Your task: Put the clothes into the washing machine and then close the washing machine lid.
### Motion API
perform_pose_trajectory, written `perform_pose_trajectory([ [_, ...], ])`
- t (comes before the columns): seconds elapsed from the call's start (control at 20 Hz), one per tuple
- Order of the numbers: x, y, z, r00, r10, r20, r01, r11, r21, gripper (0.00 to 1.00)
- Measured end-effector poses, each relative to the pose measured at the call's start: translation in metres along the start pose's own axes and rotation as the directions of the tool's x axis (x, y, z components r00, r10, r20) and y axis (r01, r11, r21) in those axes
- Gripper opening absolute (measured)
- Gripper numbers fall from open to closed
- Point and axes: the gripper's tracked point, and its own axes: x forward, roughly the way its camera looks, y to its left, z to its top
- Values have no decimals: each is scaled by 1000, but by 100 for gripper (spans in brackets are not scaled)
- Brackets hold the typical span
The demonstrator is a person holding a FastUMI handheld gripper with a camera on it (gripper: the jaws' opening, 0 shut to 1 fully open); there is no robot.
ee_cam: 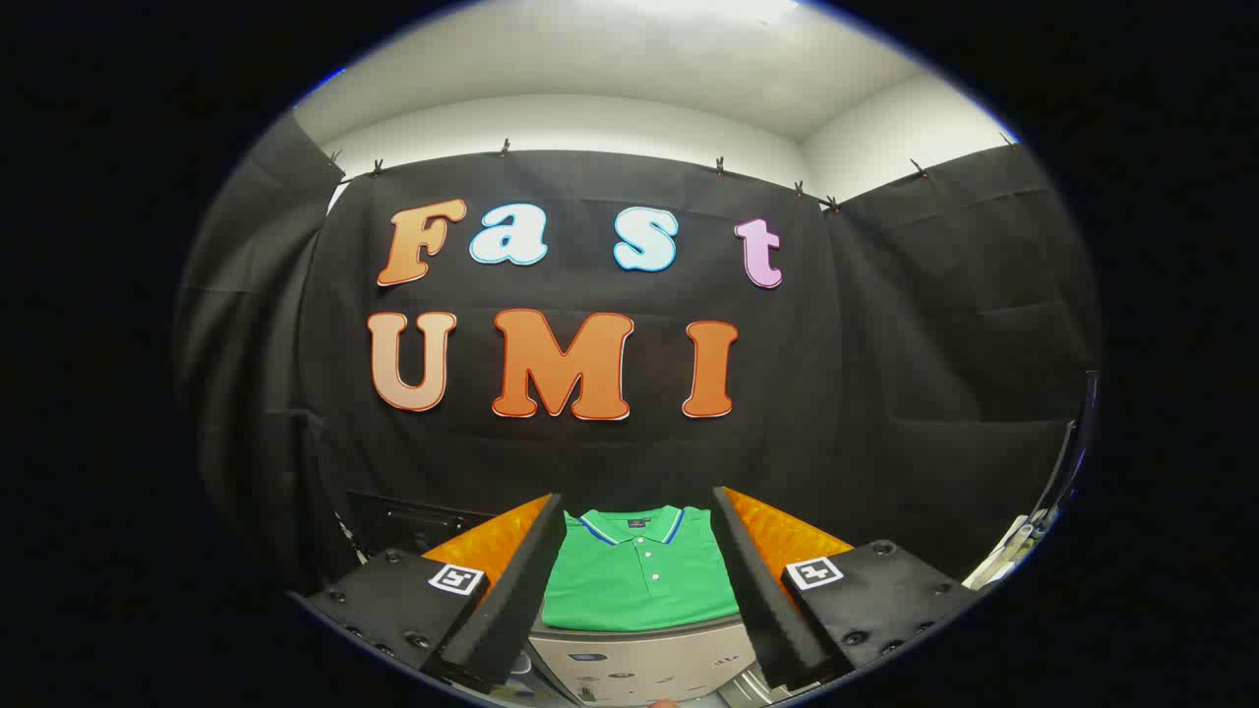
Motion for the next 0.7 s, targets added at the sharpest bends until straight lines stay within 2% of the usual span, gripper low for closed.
perform_pose_trajectory([
  [0.7,5,-8,7,1000,-2,4,2,1000,-8,96],
])
